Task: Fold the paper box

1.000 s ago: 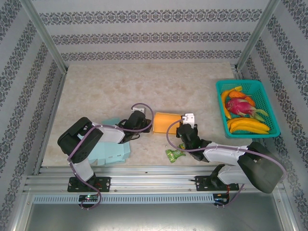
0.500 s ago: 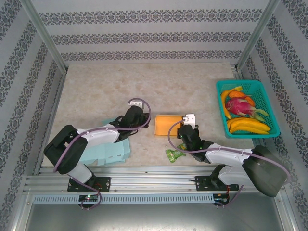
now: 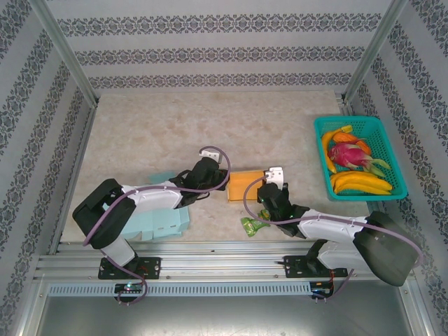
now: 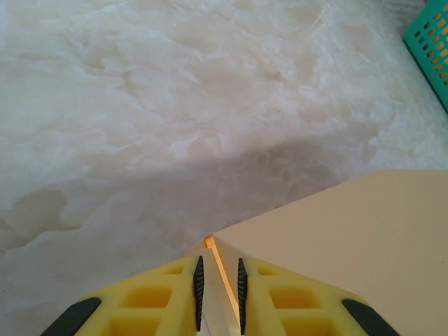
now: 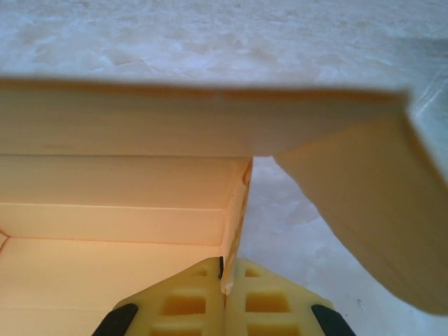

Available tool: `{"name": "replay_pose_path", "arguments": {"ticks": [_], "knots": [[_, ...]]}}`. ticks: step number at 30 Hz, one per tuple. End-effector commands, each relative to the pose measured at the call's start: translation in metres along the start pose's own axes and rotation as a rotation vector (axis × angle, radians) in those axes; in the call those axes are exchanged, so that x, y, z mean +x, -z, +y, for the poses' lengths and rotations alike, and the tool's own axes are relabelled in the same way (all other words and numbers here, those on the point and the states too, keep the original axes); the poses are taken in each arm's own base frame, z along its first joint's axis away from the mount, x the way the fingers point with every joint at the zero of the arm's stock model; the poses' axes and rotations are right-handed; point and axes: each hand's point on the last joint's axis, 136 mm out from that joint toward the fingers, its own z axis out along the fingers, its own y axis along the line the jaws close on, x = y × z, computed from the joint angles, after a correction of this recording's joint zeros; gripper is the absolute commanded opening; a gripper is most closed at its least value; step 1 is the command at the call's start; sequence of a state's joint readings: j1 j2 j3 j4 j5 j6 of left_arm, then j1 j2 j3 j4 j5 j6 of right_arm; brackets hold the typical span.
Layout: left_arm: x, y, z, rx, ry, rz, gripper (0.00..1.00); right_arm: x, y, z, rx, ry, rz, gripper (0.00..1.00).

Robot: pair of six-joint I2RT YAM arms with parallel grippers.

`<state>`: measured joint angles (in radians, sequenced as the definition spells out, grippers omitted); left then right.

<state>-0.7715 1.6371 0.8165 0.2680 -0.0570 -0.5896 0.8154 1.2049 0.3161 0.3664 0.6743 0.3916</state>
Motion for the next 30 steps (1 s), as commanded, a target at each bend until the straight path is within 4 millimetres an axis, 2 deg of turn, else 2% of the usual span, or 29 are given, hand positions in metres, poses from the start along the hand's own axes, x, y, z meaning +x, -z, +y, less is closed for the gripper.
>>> {"name": "replay_pose_path", "arguments": {"ticks": [1, 7, 12, 21, 30], "knots": [[0.006, -0.003, -0.017, 0.040, 0.002, 0.012, 0.23, 0.002, 0.007, 0.018, -0.064, 0.001, 0.011, 0.00], [0.021, -0.002, -0.007, 0.015, -0.001, 0.017, 0.23, 0.017, 0.011, 0.015, -0.055, -0.004, 0.021, 0.00], [0.031, 0.000, -0.007, 0.011, -0.012, 0.024, 0.23, 0.027, 0.013, 0.015, -0.061, -0.013, 0.029, 0.00], [0.030, 0.000, -0.006, -0.009, -0.023, 0.020, 0.23, 0.003, 0.023, 0.041, -0.141, -0.027, 0.014, 0.00], [0.035, -0.001, -0.002, -0.014, -0.025, 0.024, 0.22, 0.023, 0.020, 0.044, -0.150, -0.065, 0.055, 0.00]]}}
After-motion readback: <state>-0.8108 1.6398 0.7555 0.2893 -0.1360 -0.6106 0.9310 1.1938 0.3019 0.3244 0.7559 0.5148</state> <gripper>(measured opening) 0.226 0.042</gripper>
